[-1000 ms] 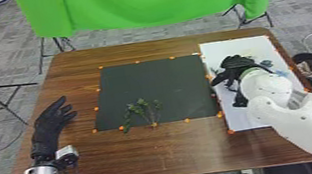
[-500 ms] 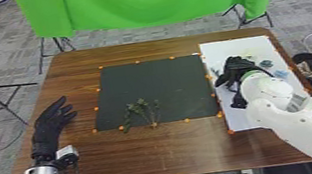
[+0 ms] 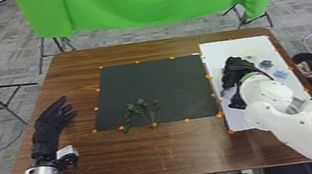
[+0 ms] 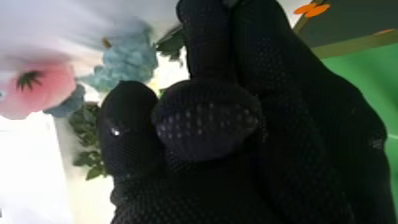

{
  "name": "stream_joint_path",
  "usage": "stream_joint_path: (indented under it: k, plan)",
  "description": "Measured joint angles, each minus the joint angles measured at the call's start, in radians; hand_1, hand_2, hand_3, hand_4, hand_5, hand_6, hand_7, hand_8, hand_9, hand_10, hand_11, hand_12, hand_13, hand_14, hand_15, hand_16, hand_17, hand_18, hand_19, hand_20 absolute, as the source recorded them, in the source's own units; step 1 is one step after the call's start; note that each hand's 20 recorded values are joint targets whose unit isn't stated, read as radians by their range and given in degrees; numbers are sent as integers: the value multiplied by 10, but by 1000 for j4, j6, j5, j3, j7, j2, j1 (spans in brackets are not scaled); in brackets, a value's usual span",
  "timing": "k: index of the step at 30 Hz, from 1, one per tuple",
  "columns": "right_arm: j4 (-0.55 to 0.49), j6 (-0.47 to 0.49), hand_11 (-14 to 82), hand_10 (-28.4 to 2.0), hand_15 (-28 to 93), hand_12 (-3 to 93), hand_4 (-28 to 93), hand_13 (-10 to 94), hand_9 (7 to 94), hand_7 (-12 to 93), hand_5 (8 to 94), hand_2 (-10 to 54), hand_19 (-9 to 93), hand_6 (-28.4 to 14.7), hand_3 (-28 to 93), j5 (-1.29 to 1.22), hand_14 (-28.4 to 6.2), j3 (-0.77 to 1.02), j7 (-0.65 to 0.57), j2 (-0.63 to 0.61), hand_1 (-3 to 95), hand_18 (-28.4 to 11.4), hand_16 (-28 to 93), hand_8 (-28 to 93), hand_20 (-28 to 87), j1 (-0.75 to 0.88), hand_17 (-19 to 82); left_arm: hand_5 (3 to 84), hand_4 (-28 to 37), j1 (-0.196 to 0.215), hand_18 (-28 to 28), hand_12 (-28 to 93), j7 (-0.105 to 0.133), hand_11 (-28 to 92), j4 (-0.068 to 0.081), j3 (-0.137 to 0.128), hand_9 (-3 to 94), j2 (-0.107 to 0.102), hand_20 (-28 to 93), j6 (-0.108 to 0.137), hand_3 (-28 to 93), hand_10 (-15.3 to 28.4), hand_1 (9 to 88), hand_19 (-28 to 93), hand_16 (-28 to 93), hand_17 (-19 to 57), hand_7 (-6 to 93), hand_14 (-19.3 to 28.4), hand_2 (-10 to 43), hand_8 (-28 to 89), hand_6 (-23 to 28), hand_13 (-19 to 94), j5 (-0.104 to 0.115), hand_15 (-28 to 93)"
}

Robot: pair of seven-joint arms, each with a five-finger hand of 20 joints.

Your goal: Arrange flowers

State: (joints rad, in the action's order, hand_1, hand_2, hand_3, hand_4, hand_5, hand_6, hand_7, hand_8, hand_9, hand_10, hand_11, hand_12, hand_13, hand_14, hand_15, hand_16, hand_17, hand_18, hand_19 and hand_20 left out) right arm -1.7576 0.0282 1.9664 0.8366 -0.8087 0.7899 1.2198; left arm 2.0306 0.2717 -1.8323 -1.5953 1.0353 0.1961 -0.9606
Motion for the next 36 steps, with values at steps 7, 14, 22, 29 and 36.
stream_joint_path:
  k: [7, 14, 22, 29, 36]
  plan:
    - [-2, -143, 143, -115, 623, 212, -118, 937, 937, 212, 841, -95, 916, -35, 582, -47, -9, -16, 25, -11, 637, -70, 193, 96, 379, 21, 749, 397, -246, 0, 153, 110, -2, 175, -1, 0, 423, 0, 204, 0, 723, 120, 281, 98, 9, 63, 156, 165, -95, -86, 2, 370, 0, 282]
    - [-80, -184, 144, -117, 630, 212, -111, 937, 937, 216, 841, -95, 915, -35, 582, -51, -7, -16, 108, -49, 633, -71, 194, 96, 394, 47, 749, 397, -244, 0, 153, 110, -3, 174, -2, 0, 423, -2, 203, -1, 722, 120, 282, 98, 9, 63, 156, 166, -95, -86, 2, 370, -1, 283]
    - [-180, -182, 140, -118, 632, 214, -107, 937, 937, 221, 839, -95, 915, -33, 580, -94, -7, -28, 185, -71, 630, -70, 195, 95, 406, 2, 748, 396, -245, -3, 153, 111, -3, 175, -1, 4, 422, -4, 203, -3, 722, 120, 282, 98, 8, 63, 156, 165, -95, -86, 2, 370, -1, 283]
    - [-187, -153, 154, -152, 585, 156, -94, 937, 859, 194, 730, -95, 930, -33, 642, -63, -18, -98, 190, -62, 360, -80, 242, -29, 416, -55, 711, 396, -244, -6, 153, 111, -3, 174, 0, 9, 422, -4, 203, -3, 721, 121, 282, 98, 8, 63, 156, 165, -95, -86, 2, 370, -1, 283]
    - [-193, 219, 73, -231, 526, 114, -118, 937, 640, 54, 529, -44, 932, -25, 571, 34, -42, 7, 14, -38, 156, -90, 287, -59, 415, -16, 686, 395, -243, -4, 153, 111, -4, 173, -1, 7, 422, -3, 203, -4, 721, 120, 283, 99, 8, 63, 157, 166, -95, -87, -2, 370, -1, 283]
